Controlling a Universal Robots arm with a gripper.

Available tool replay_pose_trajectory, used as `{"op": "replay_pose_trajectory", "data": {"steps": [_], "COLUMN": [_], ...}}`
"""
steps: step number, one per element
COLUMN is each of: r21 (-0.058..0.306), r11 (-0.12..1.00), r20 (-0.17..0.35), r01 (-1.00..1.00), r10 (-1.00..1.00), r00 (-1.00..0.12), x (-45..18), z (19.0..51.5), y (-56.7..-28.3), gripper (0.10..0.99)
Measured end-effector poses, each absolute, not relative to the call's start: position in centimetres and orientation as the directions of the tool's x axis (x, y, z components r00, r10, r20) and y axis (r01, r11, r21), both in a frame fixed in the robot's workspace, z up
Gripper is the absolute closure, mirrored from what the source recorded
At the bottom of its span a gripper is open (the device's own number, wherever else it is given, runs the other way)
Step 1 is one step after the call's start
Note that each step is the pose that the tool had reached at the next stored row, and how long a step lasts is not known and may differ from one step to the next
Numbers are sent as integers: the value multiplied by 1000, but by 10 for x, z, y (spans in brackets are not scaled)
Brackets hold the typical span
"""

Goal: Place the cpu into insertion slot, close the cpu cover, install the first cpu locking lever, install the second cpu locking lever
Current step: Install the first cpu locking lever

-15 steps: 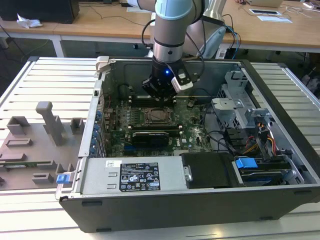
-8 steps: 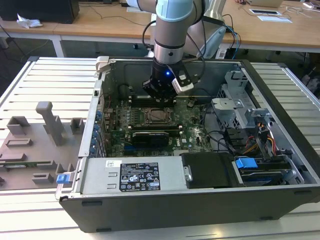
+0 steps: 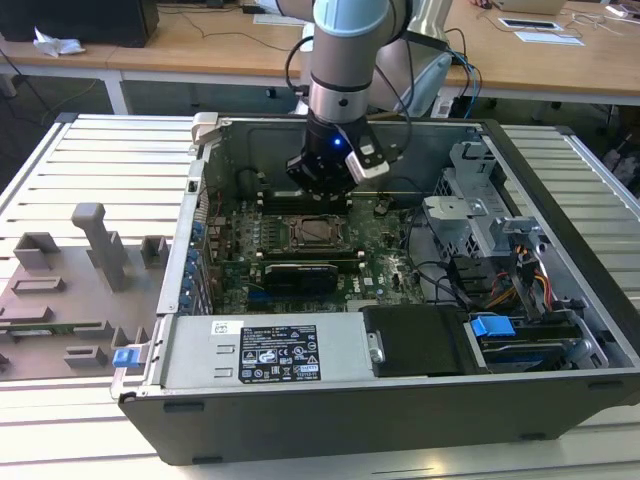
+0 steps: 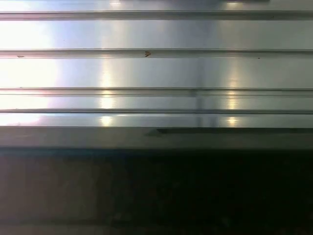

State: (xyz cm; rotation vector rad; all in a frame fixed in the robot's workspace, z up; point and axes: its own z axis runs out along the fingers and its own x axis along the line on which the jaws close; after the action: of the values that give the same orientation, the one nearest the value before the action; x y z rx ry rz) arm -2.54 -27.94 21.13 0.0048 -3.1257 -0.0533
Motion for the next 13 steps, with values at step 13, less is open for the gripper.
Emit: {"op": "replay_pose_trajectory", "data": {"steps": [13], "r21": [19], "r11": [1000], "r20": [10], "r01": [-3], "r10": [-3], "r00": [-1000], "x": [-32], "z": [216], "y": [-323], "gripper": [980]}}
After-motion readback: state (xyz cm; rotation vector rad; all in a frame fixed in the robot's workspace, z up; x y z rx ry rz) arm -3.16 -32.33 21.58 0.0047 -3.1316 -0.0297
